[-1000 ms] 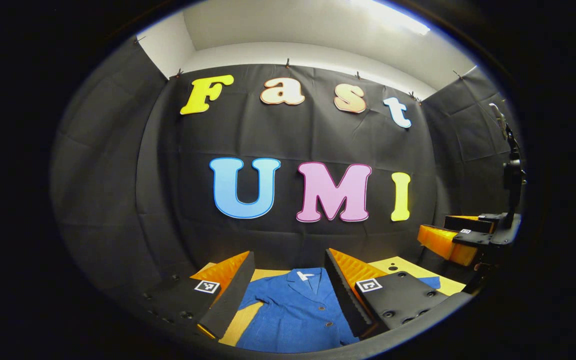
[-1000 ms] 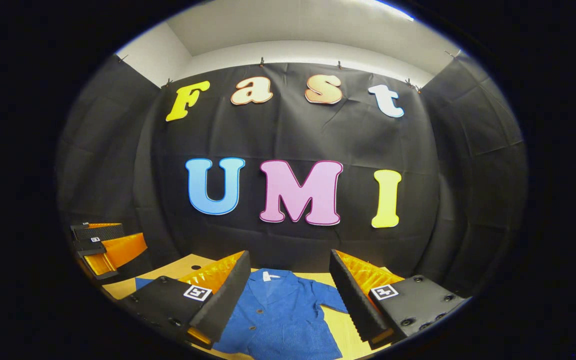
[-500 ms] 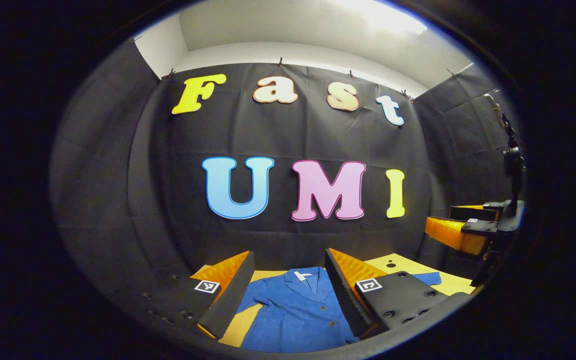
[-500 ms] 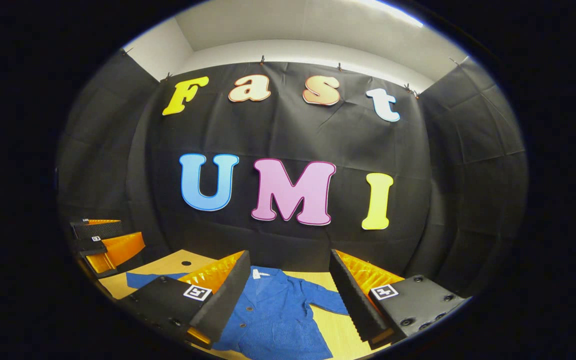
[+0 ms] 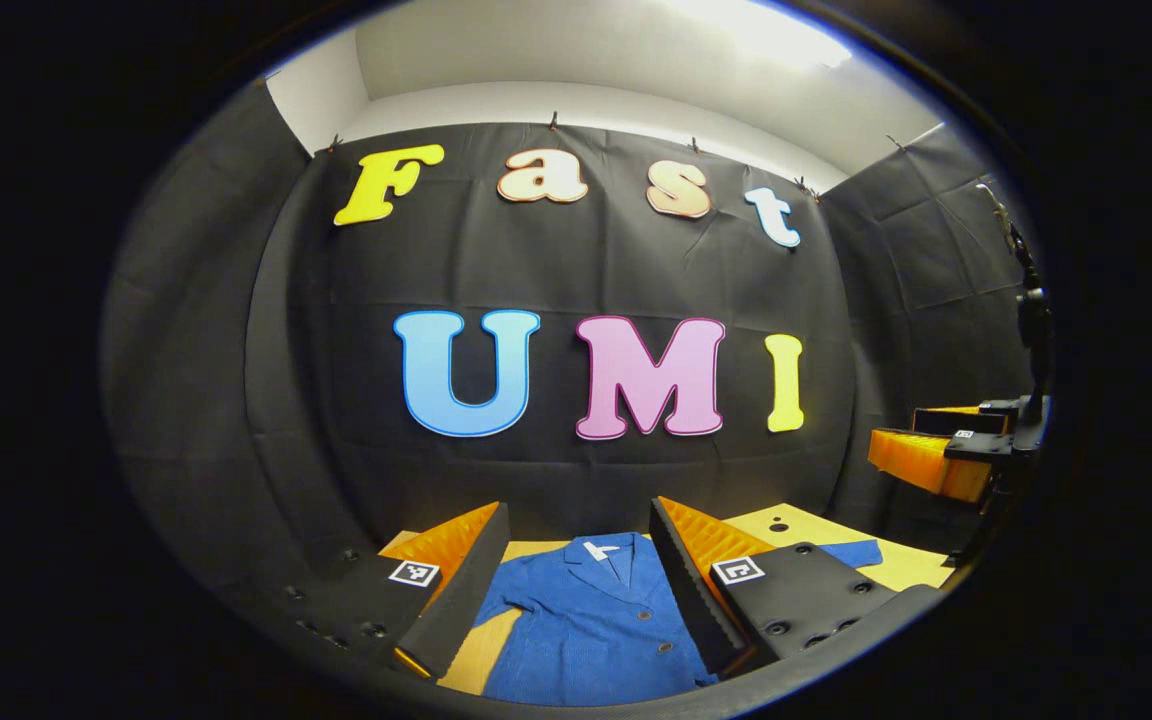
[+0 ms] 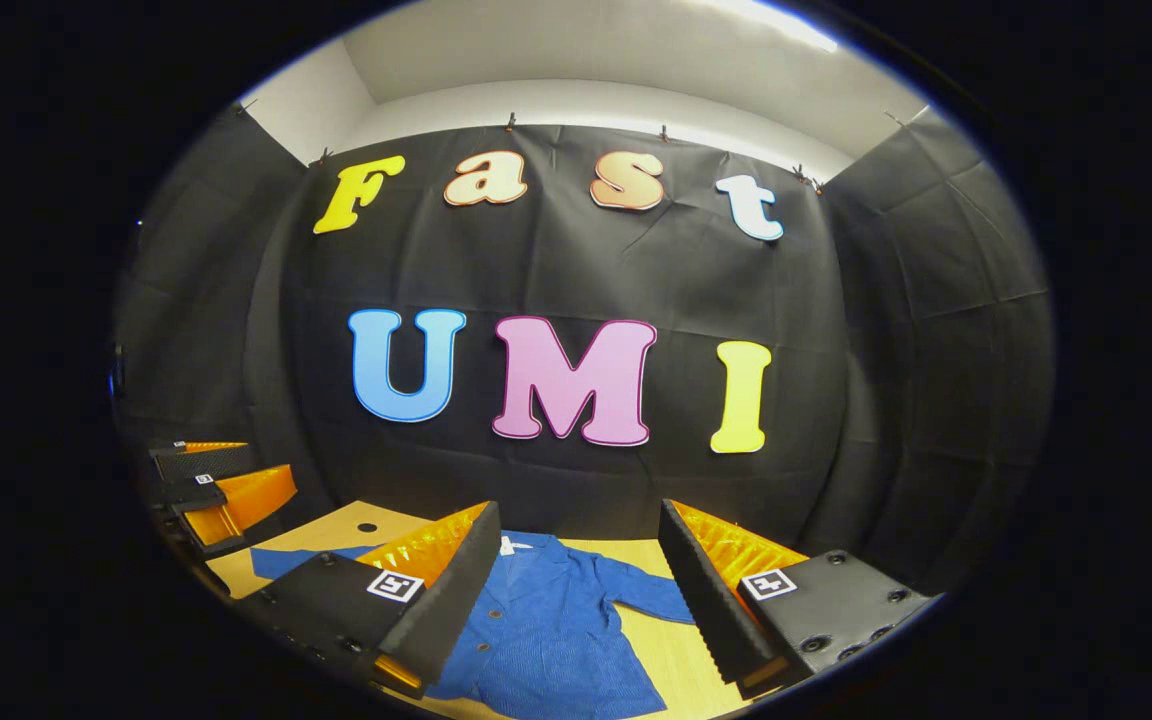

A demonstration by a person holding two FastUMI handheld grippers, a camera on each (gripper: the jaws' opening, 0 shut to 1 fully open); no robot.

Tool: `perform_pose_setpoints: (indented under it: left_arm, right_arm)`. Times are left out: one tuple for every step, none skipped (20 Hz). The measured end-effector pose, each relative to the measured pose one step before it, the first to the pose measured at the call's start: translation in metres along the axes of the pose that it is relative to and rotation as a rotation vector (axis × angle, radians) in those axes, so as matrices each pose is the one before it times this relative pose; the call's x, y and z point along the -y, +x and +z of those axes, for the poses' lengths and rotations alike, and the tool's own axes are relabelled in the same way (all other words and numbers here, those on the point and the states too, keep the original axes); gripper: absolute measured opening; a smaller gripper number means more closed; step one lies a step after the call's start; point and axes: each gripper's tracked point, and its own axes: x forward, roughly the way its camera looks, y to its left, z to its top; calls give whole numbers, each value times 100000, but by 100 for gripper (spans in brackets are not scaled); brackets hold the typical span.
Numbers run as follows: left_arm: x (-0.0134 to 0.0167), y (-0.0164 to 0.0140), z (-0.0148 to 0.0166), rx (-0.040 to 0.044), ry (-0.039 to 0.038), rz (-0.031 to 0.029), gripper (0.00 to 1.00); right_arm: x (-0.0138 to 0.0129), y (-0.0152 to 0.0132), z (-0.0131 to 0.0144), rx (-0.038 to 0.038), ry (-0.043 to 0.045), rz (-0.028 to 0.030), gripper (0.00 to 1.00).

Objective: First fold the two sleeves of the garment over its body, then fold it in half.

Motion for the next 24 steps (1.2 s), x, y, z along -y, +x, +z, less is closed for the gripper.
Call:
perform_pose_setpoints:
  left_arm:
    - [200,186,190,350,638,-260,81]
    - [142,170,146,288,484,-379,80]
    - [91,109,31,388,126,-302,81]
    - [45,13,255,434,-87,155,81]
    - [-88,71,72,619,-291,131,81]
    - [125,95,90,335,-462,-229,81]
    - [196,37,21,-82,-479,-335,81]
    - [97,7,-57,-305,-198,-148,81]
    - [64,-18,-153,-294,-172,68,81]
    - [70,-36,51,-78,-324,18,81]
    - [4,-45,-66,118,-491,42,81]
    - [-2,33,29,101,-590,310,81]
    - [-92,-30,-188,-203,-770,322,81]
    - [-51,-37,-109,-465,-954,277,81]
    - [122,52,-312,-636,-946,-91,81]
    - [-7,-122,-289,-789,-817,244,81]
    - [-193,-9,-408,-918,-678,579,81]
    - [-202,-89,-251,-717,-588,441,82]
    - [-201,-72,-108,-464,-539,370,82]
    - [-307,-135,-44,-121,-408,818,81]
    - [-447,-23,-106,234,-55,1234,81]
    - [-435,-28,-3,123,238,1310,80]
    - [-327,110,-241,-354,175,1312,80]
    - [-358,82,-152,-441,-121,1115,81]
  right_arm:
    - [-28,28,-241,-552,-211,-36,96]
    - [-67,22,-128,-796,-106,252,96]
    - [-80,-58,-155,-216,21,265,96]
    - [-40,19,139,282,176,203,96]
    - [-109,-13,166,454,202,304,96]
    - [-26,60,136,448,-4,233,96]
    - [46,92,-23,323,-164,4,96]
    - [22,62,104,269,-71,113,96]
    - [71,61,126,398,22,-49,96]
    - [72,142,57,323,83,-26,96]
    - [57,122,12,145,168,-96,96]
    - [8,131,-51,-39,327,179,96]
    - [-49,123,-171,-408,625,261,96]
    - [17,211,-155,-394,467,217,96]
    - [49,132,-189,-341,192,-111,96]
    - [43,161,-199,-592,113,-7,96]
    - [-16,180,-173,-356,-39,158,96]
    - [14,178,-65,-131,-338,-84,96]
    - [50,190,-105,-194,-852,-38,96]
    - [-43,216,-173,-132,-1071,291,96]
    - [-211,224,-171,-177,-1081,627,96]
    - [-109,237,-165,-210,-733,610,96]
    - [-235,304,-32,134,-93,977,96]
    - [-218,315,-26,188,844,816,96]
